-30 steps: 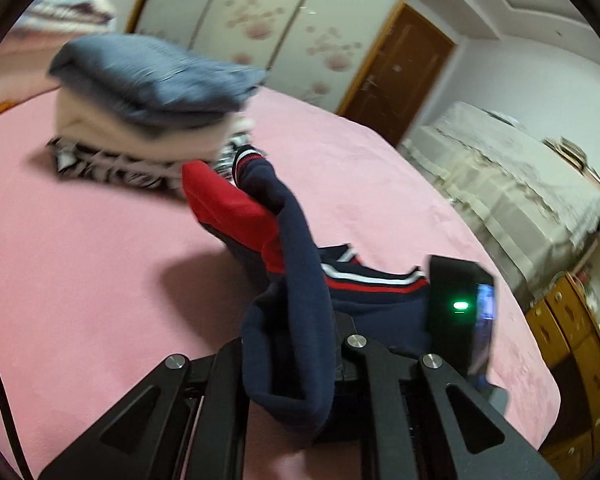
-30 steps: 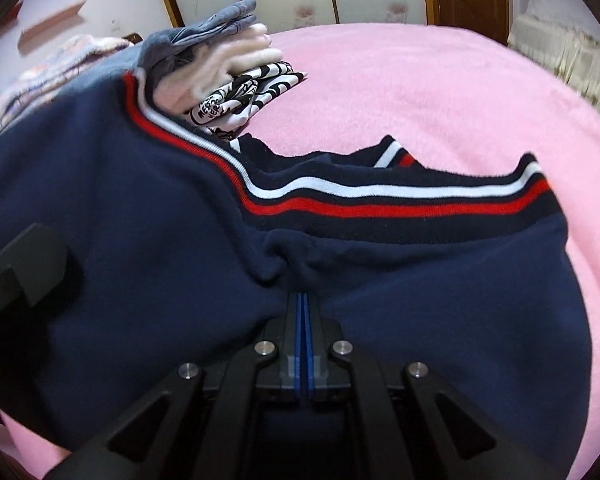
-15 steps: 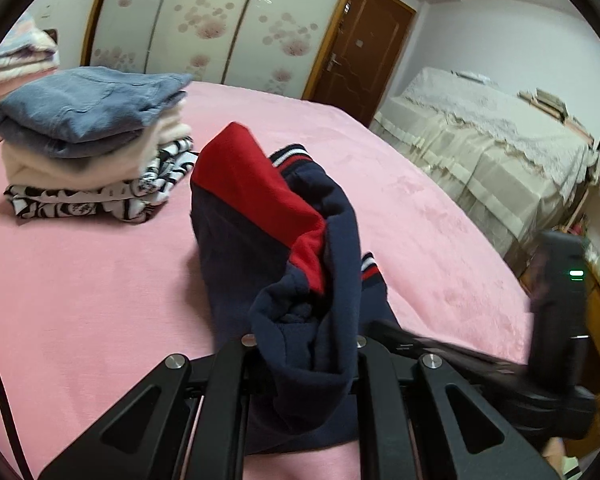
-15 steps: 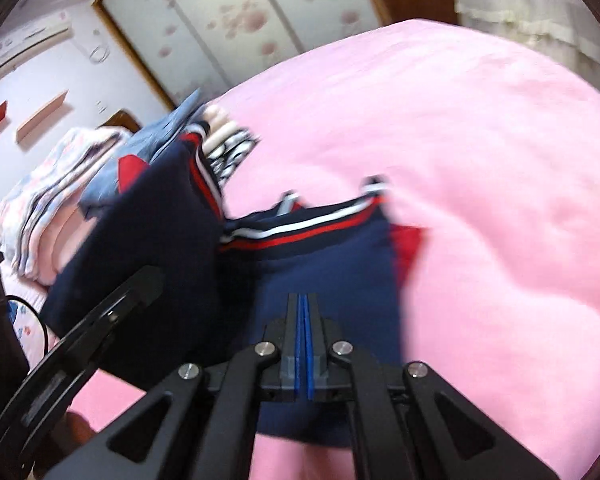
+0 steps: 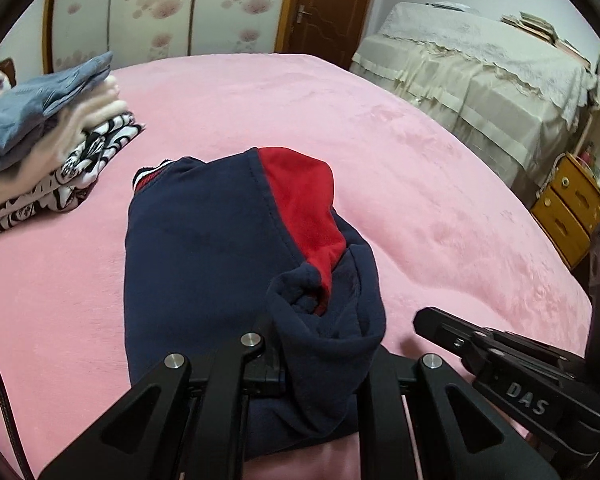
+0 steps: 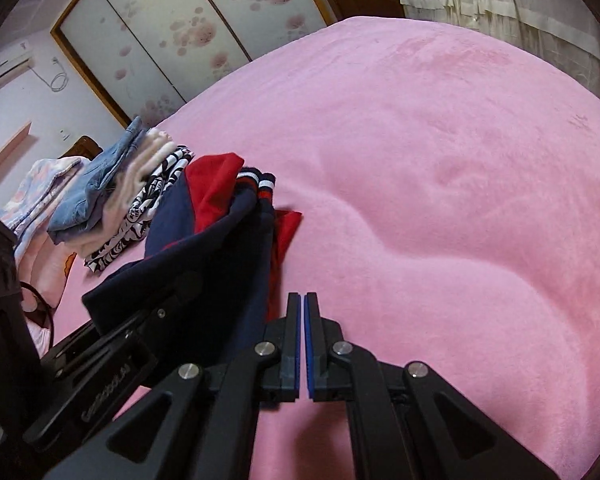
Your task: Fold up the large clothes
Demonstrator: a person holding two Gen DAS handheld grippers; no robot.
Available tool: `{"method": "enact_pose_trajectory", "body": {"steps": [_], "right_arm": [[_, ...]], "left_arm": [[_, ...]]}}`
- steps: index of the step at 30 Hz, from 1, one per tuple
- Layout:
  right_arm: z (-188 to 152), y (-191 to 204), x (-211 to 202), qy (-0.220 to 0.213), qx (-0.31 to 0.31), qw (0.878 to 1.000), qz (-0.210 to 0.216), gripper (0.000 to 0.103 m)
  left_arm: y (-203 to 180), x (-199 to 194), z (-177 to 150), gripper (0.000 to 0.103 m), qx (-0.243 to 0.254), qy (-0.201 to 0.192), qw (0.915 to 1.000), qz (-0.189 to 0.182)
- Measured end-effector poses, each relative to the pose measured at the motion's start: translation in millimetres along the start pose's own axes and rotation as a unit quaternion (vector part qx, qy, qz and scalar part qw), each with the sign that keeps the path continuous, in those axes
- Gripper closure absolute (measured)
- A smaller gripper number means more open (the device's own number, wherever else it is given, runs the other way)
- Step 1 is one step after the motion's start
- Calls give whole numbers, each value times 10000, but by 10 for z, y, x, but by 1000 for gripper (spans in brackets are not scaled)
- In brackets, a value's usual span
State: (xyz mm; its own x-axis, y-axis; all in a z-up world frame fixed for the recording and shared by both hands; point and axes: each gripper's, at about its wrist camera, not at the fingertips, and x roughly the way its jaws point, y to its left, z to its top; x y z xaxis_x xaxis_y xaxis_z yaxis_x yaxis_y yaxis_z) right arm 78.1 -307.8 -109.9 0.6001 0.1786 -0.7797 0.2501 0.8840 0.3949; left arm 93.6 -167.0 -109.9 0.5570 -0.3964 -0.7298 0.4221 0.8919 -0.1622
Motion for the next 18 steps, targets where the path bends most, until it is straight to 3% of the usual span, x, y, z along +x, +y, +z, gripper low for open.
{"method": "enact_pose_trajectory", "body": {"steps": [9, 12, 13, 14, 16, 18], "right_arm": [[-20, -3, 91, 100, -57, 9998, -174, 101], [-8, 22, 6, 9, -115, 9997, -233, 101], [8, 37, -34, -17, -128, 9997, -229, 101], [20, 40, -63, -38, -129, 9996, -233, 101], [45, 47, -133, -73, -138, 9996, -215, 101], [62, 72, -204, -110, -166, 9996, -211, 101]], "left_arm": [[-142, 111, -93, 91, 424, 177, 9988, 147], [-143, 49, -44, 66, 481, 228, 9985, -93], [-132, 22, -27, 48, 466, 282, 9983, -225], [-115, -20, -11, 39, 423, 322, 9980, -327], [-72, -126, 11, 29, 342, 308, 9981, -417], [-14, -264, 28, 28, 267, 263, 9975, -603]]}}
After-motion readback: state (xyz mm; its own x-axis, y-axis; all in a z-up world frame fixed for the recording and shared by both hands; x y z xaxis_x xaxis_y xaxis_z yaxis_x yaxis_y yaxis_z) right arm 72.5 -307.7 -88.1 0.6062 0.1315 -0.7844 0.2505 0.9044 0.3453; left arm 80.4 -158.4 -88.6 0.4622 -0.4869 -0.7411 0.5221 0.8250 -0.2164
